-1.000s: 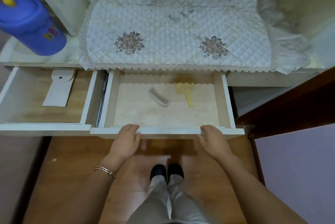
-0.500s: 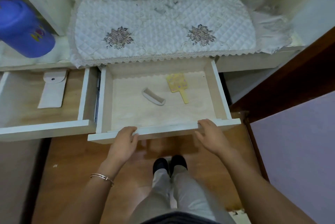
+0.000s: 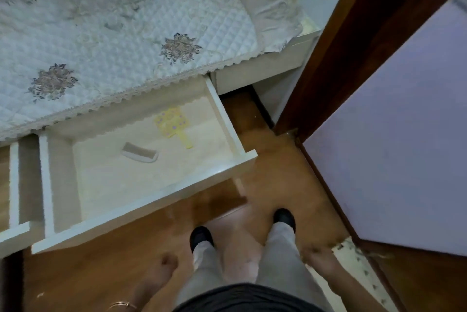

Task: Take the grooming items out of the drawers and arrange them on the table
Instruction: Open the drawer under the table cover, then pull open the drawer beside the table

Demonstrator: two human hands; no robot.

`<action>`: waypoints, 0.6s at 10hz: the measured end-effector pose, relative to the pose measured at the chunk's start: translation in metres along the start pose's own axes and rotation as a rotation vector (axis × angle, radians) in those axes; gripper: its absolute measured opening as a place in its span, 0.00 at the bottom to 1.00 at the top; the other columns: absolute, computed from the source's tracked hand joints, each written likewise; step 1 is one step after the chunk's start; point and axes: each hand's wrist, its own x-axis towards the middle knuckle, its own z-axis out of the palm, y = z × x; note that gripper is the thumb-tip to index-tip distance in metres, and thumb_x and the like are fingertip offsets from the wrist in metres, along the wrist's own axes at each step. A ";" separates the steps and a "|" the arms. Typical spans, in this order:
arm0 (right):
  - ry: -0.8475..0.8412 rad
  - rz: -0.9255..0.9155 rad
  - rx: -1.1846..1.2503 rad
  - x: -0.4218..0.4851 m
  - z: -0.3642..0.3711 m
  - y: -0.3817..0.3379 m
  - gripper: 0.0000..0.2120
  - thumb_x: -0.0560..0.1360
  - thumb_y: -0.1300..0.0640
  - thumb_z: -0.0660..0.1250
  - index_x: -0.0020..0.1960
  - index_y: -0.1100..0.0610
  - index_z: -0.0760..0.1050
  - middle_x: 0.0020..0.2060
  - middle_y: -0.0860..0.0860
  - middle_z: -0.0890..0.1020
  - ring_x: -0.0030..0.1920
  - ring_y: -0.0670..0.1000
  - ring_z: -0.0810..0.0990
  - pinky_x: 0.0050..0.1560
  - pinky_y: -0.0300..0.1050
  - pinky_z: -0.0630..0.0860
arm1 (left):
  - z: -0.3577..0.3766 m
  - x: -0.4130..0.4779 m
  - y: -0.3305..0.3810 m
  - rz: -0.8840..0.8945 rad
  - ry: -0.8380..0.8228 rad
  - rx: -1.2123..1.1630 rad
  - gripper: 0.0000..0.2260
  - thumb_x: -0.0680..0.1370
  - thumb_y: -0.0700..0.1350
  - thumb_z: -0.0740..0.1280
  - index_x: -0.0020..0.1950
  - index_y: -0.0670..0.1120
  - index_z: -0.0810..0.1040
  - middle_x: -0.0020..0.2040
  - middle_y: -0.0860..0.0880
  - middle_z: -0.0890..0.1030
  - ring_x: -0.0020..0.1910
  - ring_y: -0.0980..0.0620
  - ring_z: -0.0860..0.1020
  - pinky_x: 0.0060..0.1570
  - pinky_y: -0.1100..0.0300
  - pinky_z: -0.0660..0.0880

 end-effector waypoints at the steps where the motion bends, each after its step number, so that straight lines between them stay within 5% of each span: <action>1: -0.020 0.055 0.062 0.022 -0.044 0.034 0.03 0.76 0.59 0.62 0.47 0.59 0.73 0.38 0.52 0.75 0.39 0.49 0.73 0.38 0.40 0.70 | 0.030 -0.011 0.052 -0.139 0.040 -0.095 0.14 0.79 0.38 0.59 0.33 0.43 0.69 0.33 0.45 0.72 0.33 0.50 0.69 0.32 0.59 0.63; 2: -0.053 0.076 0.058 0.050 -0.102 0.051 0.05 0.77 0.62 0.60 0.45 0.62 0.73 0.34 0.51 0.72 0.34 0.48 0.69 0.35 0.38 0.65 | 0.073 -0.009 0.090 -0.151 0.081 -0.160 0.11 0.80 0.44 0.58 0.40 0.45 0.74 0.44 0.43 0.78 0.41 0.47 0.75 0.33 0.59 0.65; 3: -0.001 0.092 0.106 0.073 -0.156 0.053 0.07 0.77 0.64 0.59 0.47 0.66 0.74 0.35 0.64 0.77 0.38 0.60 0.75 0.34 0.41 0.63 | 0.112 -0.019 0.143 -0.158 0.018 -0.248 0.10 0.79 0.45 0.58 0.41 0.47 0.74 0.46 0.46 0.77 0.43 0.49 0.75 0.33 0.60 0.65; 4: 0.068 0.077 0.155 0.083 -0.198 0.042 0.10 0.76 0.62 0.60 0.50 0.69 0.76 0.46 0.66 0.79 0.47 0.62 0.76 0.44 0.45 0.68 | 0.136 -0.027 0.181 -0.111 -0.035 -0.250 0.09 0.80 0.45 0.57 0.45 0.47 0.75 0.47 0.48 0.77 0.44 0.51 0.75 0.38 0.61 0.67; 6: 0.117 0.010 0.187 0.106 -0.239 0.013 0.10 0.75 0.61 0.63 0.50 0.65 0.79 0.48 0.64 0.82 0.48 0.60 0.79 0.49 0.50 0.72 | 0.141 -0.014 0.230 -0.094 -0.045 -0.217 0.09 0.81 0.44 0.56 0.57 0.44 0.72 0.55 0.46 0.76 0.52 0.47 0.75 0.46 0.56 0.69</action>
